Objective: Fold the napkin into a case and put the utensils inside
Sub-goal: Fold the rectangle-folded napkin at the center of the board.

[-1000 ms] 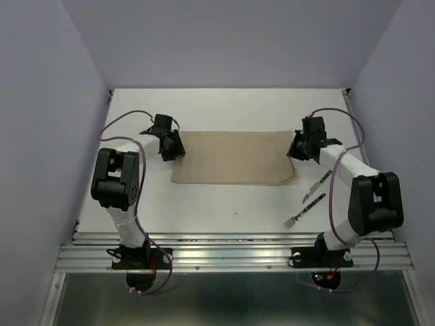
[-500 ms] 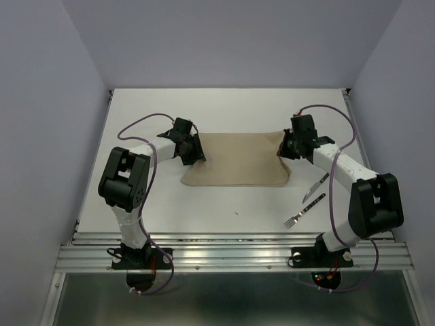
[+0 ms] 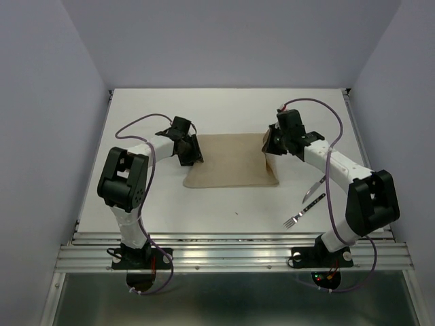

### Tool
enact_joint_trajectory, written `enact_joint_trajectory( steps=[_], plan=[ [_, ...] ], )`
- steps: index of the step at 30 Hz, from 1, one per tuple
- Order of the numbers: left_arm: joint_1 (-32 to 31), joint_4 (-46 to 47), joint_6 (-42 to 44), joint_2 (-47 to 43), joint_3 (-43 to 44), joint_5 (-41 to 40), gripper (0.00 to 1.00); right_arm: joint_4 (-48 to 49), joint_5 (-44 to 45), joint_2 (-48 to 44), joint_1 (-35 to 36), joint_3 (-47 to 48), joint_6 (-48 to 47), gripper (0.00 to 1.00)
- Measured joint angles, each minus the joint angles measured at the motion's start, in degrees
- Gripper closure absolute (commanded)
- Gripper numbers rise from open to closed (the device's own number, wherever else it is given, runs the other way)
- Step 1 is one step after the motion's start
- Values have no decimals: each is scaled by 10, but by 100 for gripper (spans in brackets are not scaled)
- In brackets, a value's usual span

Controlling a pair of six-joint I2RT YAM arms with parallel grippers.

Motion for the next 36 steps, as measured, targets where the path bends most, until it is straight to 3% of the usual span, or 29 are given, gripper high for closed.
enact_joint_trajectory(
  steps=[9,20,25,30,36],
  plan=[
    [73,-23,15,-9,3,-14,47,-5,0,21,9,19,0,99],
    [75,-5,19,5,5,-4,49,-9,-3,41,30,59,-1,99],
    [69,-32,19,3,20,-43,48,-10,-1,41,30,59,-2,99],
    [35,-83,21,2,106,-87,48,-11,25,35,30,50,-2,99],
    [-34,-62,19,44,263,-24,56,-25,45,17,30,30,-1,99]
  ],
)
